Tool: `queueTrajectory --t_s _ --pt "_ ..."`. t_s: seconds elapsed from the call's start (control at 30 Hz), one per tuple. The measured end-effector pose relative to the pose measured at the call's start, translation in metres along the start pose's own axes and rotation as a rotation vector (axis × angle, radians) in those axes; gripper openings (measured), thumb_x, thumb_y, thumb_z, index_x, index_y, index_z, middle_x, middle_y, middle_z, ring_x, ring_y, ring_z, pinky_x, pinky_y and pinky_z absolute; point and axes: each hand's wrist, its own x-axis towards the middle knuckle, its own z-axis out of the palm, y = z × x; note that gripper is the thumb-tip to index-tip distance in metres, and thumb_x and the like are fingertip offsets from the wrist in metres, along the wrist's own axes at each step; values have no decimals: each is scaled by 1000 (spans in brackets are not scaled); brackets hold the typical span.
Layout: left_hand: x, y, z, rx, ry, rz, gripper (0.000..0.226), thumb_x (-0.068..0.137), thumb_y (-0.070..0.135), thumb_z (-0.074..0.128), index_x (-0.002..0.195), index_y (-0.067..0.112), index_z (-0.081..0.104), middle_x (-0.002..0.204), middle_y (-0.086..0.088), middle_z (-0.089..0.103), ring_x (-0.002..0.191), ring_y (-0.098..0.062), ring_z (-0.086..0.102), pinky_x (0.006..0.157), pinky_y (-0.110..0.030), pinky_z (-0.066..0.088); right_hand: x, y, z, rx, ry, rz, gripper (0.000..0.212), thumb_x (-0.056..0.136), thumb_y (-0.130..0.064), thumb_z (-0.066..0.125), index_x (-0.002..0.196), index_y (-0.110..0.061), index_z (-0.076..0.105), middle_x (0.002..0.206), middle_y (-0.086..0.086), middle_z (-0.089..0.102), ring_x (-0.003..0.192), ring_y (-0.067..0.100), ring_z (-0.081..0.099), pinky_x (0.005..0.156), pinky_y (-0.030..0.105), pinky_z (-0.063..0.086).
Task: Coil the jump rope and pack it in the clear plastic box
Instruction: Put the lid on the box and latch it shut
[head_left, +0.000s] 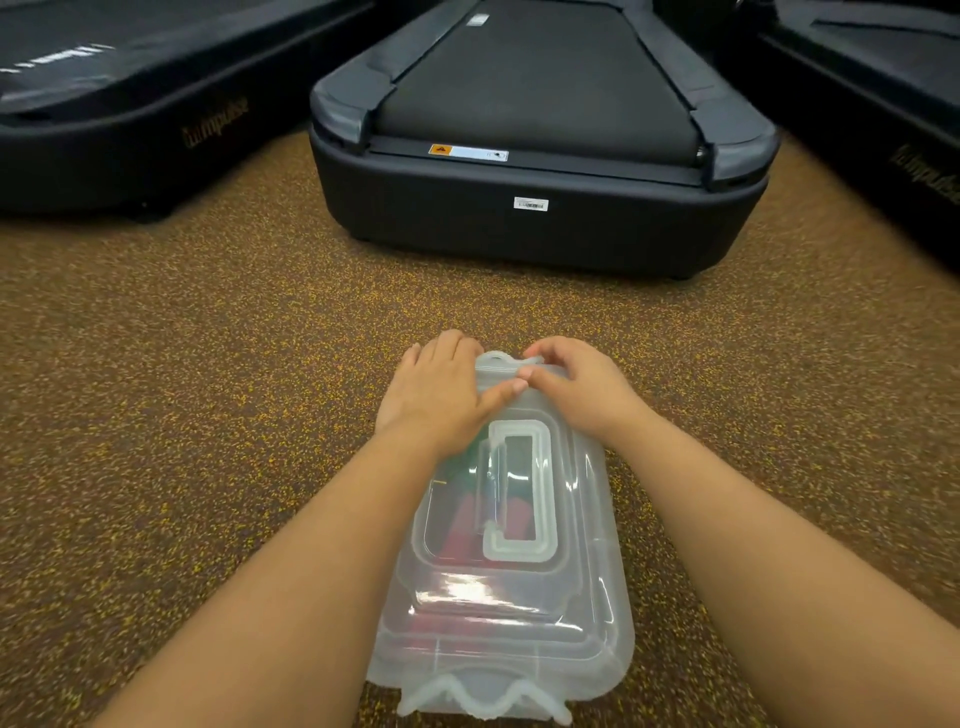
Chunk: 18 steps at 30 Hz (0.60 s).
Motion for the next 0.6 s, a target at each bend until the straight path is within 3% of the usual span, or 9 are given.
queueTrajectory --t_s 0.13,0.23,0.37,0.6 --pt "-8 5 0 65 -10 -8 61 95 55 20 141 17 35 145 -1 39 139 -19 30 120 -41 11 -25 -5 8 -18 88 57 43 96 -28 44 139 -20 44 142 4 46 128 19 43 102 28 31" --pt "-26 16 1 67 -56 -52 58 100 42 17 151 16 12 162 -3 11 149 -20 3 121 -43 -1 -60 -1 14 21 143 63 46 99 -21 37 144 -20 33 154 2 27 140 15 26 101 17 16" --pt "-75 34 -1 5 -193 -24 63 98 44 22 152 21 1 162 -1 -9 149 -18 -10 119 -46 -8 -105 4 21 127 150 82 48 99 -17 36 146 -20 30 159 1 18 145 10 15 103 10 7" --pt "-122 51 -17 141 -314 15 51 100 29 24 150 28 16 162 -2 -8 148 -19 13 117 -58 0 -155 -3 27 111 153 107 49 97 -13 36 146 -20 31 158 3 21 145 14 16 111 20 13"
